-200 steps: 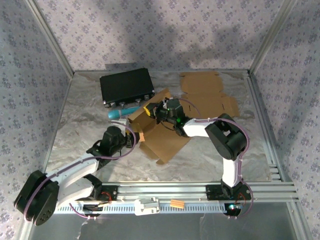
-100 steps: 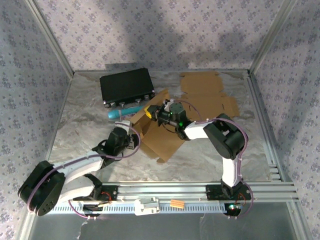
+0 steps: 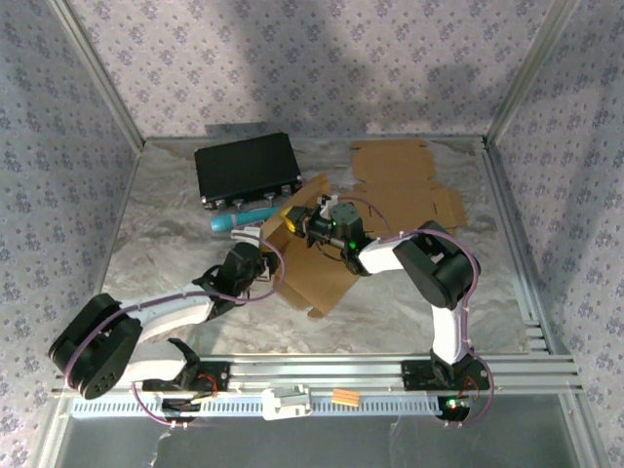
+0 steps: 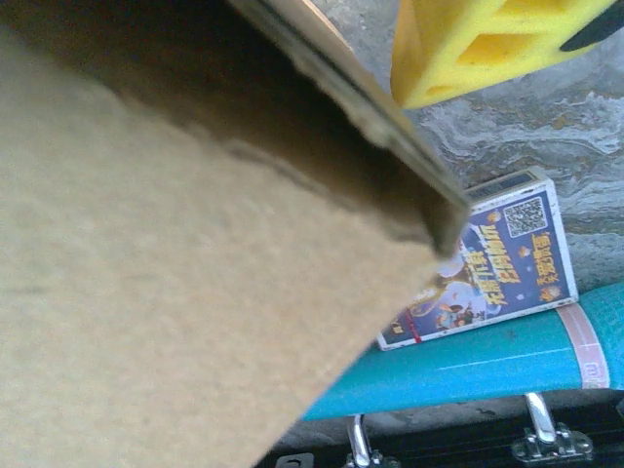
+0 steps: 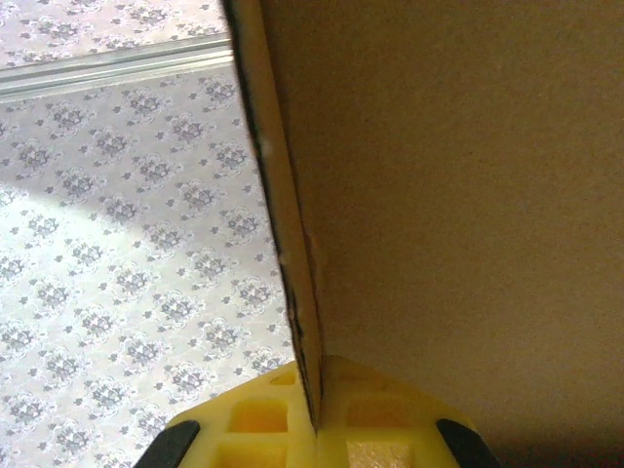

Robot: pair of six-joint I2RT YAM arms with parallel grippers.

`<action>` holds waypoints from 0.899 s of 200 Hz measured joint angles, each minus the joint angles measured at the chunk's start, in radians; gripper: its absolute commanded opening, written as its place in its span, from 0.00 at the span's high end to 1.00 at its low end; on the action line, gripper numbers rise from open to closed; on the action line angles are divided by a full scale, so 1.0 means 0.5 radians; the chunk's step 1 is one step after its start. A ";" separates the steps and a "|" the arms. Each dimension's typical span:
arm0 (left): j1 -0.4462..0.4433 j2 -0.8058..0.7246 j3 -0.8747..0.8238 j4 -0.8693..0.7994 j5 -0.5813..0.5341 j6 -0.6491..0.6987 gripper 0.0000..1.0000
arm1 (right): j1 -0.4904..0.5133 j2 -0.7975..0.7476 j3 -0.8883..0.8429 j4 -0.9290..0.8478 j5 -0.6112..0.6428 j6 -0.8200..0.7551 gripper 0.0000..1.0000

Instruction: Fold the paper box

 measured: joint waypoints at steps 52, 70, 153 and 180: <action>-0.053 0.089 0.063 -0.016 -0.132 -0.058 0.77 | 0.004 0.005 -0.003 0.015 0.026 0.000 1.00; -0.073 0.140 0.107 -0.058 -0.225 -0.092 0.82 | 0.003 0.008 -0.003 0.007 0.052 0.001 1.00; -0.188 0.397 0.525 -0.626 -0.627 -0.441 1.00 | 0.002 -0.047 0.004 -0.140 0.127 0.005 0.64; -0.188 0.362 0.626 -0.796 -0.656 -0.466 1.00 | -0.045 -0.264 0.002 -0.570 0.071 -0.099 0.48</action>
